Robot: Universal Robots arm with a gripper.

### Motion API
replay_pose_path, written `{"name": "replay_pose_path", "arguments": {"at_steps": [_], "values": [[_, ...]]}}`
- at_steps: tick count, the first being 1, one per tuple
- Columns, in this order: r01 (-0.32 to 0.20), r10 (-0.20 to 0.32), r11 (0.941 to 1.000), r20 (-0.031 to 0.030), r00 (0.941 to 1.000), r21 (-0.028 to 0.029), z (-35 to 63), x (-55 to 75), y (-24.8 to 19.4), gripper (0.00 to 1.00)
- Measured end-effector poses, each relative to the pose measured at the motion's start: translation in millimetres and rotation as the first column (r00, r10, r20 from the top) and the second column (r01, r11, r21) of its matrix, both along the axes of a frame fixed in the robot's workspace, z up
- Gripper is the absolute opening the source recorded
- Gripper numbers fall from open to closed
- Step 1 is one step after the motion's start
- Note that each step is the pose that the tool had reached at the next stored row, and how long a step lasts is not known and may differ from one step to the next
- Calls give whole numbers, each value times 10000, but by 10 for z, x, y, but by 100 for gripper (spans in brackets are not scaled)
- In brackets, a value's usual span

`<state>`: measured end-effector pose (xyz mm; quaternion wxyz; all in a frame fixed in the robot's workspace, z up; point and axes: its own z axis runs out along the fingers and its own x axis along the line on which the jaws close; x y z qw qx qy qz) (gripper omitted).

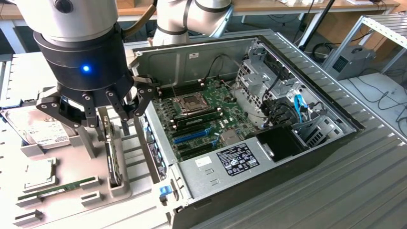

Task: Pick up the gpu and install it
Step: 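Pick up the gpu and move the gpu toward the slot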

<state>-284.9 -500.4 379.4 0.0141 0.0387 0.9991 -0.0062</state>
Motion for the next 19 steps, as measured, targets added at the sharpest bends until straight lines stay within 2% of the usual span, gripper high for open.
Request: {"name": "replay_pose_path", "arguments": {"at_steps": [19], "values": [[0,0,10000,-1,10000,0,-88,0,0,42]]}}
